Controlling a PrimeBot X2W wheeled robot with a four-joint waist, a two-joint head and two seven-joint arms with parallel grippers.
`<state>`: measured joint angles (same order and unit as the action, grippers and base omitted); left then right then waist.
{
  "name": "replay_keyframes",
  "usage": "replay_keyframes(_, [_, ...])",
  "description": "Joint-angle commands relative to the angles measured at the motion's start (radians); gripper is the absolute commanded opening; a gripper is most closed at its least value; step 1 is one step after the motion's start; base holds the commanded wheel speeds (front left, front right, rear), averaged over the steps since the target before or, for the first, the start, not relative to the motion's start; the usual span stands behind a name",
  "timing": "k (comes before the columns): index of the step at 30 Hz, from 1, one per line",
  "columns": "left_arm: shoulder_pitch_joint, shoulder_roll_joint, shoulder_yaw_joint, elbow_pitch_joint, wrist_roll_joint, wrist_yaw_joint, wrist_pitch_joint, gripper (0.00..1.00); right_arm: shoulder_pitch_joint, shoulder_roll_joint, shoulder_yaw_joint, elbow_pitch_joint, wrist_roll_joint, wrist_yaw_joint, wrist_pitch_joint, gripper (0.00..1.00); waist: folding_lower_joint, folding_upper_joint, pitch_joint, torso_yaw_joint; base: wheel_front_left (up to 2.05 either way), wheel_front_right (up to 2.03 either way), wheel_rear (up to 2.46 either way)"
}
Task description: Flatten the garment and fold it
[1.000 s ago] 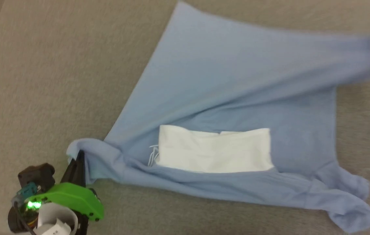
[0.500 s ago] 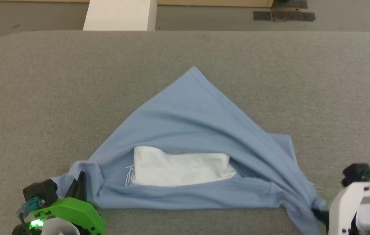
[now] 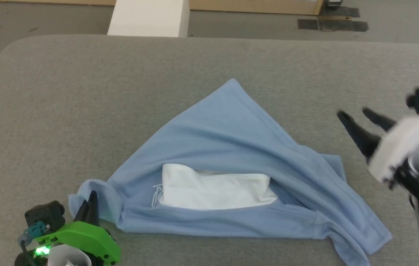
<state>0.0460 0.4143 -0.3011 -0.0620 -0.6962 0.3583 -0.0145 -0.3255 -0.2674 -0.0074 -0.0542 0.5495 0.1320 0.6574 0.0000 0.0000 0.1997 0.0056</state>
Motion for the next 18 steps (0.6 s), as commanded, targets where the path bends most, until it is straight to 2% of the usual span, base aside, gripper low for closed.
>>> replay_keyframes(1, [-0.006,-0.004,-0.003,-0.007,0.000,0.007,-0.001,0.00,-0.054,0.005,0.025,0.038,-0.026,-0.001,-0.014,1.00,0.0000,0.0000,0.038,0.048,0.00,0.00,0.00])
replay_keyframes(8, [-0.066,-0.020,-0.051,-0.018,0.027,-0.013,0.003,0.00,-0.326,0.025,0.221,0.285,-0.182,-0.001,-0.020,1.00,0.0000,0.0000,0.139,0.181,0.00,0.00,0.00])
replay_keyframes(14, [-0.102,-0.046,-0.083,-0.014,0.037,-0.030,-0.006,0.00,-0.506,0.045,0.308,0.487,-0.309,-0.001,0.033,1.00,0.0000,0.0000,0.216,0.270,0.00,0.00,0.00])
replay_keyframes(18, [-0.118,-0.066,-0.098,0.002,0.032,-0.041,-0.013,0.00,-0.592,0.053,0.349,0.614,-0.400,-0.001,0.095,1.00,0.0000,0.0000,0.248,0.297,0.00,0.00,0.00])
